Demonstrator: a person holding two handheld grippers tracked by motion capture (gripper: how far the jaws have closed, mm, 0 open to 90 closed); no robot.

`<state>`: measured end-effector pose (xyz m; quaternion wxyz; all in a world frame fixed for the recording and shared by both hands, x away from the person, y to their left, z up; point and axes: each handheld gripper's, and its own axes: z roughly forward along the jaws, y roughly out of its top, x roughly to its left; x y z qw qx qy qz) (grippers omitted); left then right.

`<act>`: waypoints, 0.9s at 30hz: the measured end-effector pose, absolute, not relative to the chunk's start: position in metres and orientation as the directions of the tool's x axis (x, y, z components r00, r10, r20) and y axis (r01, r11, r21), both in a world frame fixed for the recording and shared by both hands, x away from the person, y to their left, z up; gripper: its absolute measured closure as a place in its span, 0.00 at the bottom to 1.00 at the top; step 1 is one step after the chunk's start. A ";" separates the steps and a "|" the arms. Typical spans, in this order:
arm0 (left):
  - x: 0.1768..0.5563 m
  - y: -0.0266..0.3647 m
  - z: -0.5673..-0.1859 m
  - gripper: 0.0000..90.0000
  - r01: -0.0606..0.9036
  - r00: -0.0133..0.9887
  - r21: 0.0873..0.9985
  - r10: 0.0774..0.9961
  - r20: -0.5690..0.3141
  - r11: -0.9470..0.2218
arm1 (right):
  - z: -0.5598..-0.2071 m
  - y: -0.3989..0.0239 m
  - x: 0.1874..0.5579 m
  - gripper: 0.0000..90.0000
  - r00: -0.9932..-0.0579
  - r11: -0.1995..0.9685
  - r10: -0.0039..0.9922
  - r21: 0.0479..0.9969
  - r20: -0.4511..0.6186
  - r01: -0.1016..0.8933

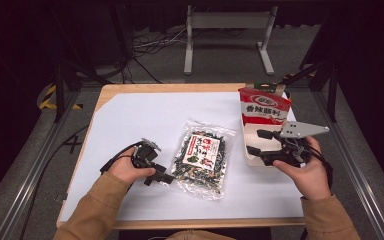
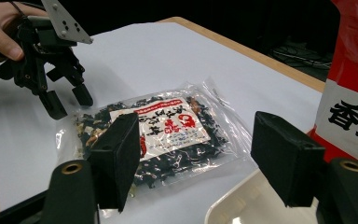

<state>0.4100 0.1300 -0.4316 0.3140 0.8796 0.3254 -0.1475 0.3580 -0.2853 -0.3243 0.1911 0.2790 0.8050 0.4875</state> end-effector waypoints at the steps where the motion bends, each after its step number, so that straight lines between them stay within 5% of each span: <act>1: 0.410 0.130 -0.431 0.42 0.668 0.743 0.461 0.480 -0.467 -0.584 | -0.324 -0.285 0.358 0.37 -0.771 0.368 0.636 0.892 -0.036 0.262; 7: 0.412 0.127 -0.431 0.49 0.695 0.715 0.467 0.459 -0.528 -0.546 | -0.325 -0.285 0.358 0.37 -0.772 0.366 0.635 0.892 -0.032 0.264; 23: 0.404 0.118 -0.430 0.44 0.733 0.675 0.369 0.542 -0.501 -0.571 | -0.325 -0.284 0.357 0.36 -0.779 0.366 0.627 0.893 -0.029 0.262; 27: 0.403 0.114 -0.428 0.51 0.732 0.678 0.362 0.564 -0.471 -0.576 | -0.325 -0.282 0.358 0.36 -0.779 0.368 0.626 0.892 -0.029 0.263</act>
